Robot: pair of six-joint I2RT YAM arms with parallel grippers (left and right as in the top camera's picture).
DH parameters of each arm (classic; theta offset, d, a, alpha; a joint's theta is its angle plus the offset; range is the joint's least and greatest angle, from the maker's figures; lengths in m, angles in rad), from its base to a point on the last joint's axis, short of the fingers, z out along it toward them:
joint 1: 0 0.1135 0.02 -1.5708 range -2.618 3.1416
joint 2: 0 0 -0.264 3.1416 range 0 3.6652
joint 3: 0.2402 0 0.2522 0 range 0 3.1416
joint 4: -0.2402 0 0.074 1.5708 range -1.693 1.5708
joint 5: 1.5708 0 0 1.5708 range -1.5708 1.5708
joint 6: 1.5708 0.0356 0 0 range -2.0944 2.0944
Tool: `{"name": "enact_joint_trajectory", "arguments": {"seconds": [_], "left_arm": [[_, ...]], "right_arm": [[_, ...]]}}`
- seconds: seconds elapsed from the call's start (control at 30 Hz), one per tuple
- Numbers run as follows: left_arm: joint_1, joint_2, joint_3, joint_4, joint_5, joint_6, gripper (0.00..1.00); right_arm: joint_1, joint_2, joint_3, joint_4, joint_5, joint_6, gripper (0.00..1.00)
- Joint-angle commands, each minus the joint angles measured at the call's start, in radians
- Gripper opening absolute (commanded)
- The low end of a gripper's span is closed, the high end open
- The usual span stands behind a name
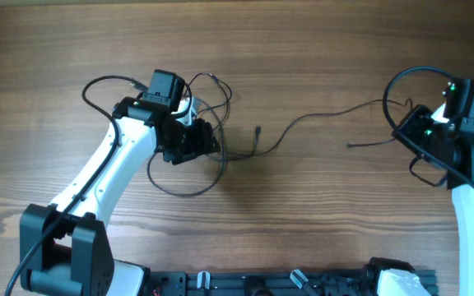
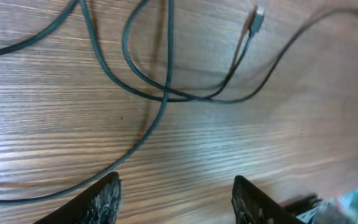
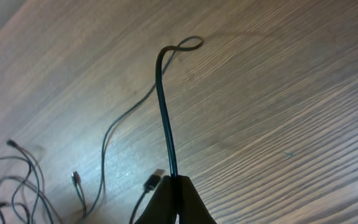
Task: Untangle cables
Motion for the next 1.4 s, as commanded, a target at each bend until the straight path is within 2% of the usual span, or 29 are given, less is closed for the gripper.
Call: {"name": "enact_joint_trajectory", "arguments": {"seconds": [0.0,0.07,0.33,0.8,1.13,1.37], "left_arm": [[-0.003,0.024,-0.004,0.018,-0.034,-0.082,0.59],[-0.003,0.049,-0.004,0.018,-0.033,-0.082,0.59],[-0.005,0.175,-0.004,0.047,-0.034,-0.08,0.6],[-0.005,0.176,-0.004,0.056,-0.033,-0.08,0.63],[-0.01,0.177,-0.004,0.185,-0.035,-0.08,0.62],[-0.085,0.177,-0.004,0.224,-0.147,-0.082,0.58]], "right_arm": [[-0.002,0.038,0.005,0.01,-0.114,-0.086,0.04],[-0.002,0.059,0.005,0.016,-0.175,-0.146,0.04],[-0.002,0.094,0.005,0.015,-0.167,-0.143,0.04],[-0.002,0.094,0.005,0.015,-0.165,-0.143,0.04],[-0.002,0.094,0.005,0.01,-0.166,-0.142,0.04],[-0.002,0.094,0.005,0.007,-0.166,-0.142,0.04]]}}
